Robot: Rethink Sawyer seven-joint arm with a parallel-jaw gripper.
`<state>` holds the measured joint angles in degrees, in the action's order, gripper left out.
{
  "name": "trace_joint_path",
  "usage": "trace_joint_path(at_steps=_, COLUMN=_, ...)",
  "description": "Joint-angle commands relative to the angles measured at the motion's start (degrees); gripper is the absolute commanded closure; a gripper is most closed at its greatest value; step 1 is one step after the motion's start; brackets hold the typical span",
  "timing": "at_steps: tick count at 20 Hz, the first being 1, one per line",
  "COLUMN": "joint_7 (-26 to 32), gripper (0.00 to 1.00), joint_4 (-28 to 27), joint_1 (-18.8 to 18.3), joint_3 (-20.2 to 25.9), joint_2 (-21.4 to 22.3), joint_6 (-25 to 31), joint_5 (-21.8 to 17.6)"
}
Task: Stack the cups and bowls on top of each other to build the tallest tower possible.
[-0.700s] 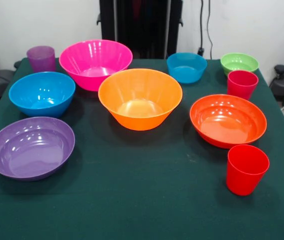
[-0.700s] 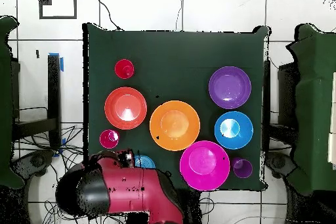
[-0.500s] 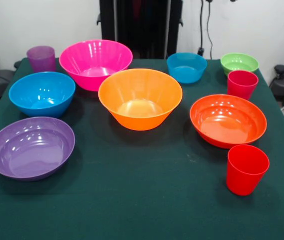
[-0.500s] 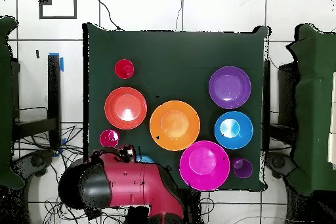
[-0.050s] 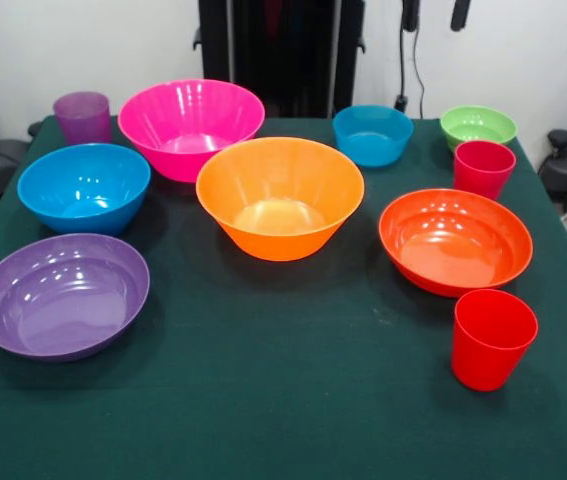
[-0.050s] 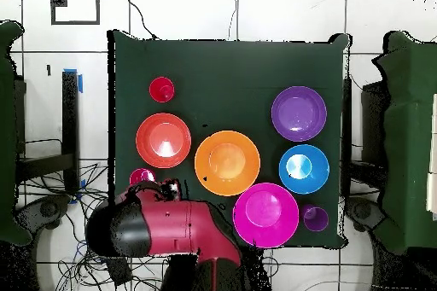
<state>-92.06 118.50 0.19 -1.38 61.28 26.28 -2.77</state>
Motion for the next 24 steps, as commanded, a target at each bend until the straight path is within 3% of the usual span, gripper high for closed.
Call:
trace_joint_path(at_steps=1, joint_7=-5.74, gripper=0.0, joint_4=-2.81, joint_1=-1.92, joint_3=0.55, joint_2=-6.46, joint_6=-3.81, joint_5=-4.52)
trace_joint_path(at_steps=7, joint_7=-3.81, gripper=0.0, joint_4=-5.99, joint_1=-4.24, joint_3=1.6, joint_2=-10.02, joint_6=-5.94, joint_5=-5.72)
trace_joint_path(at_steps=16, joint_7=-0.88, gripper=0.0, joint_4=-12.69, joint_1=-6.99, joint_3=1.66, joint_2=-13.42, joint_6=-3.82, joint_5=-8.56)
trace_joint_path(at_steps=24, joint_7=-5.23, gripper=0.0, joint_4=-20.76, joint_1=-4.39, joint_3=-2.11, joint_2=-21.5, joint_6=-7.59, joint_5=-11.09)
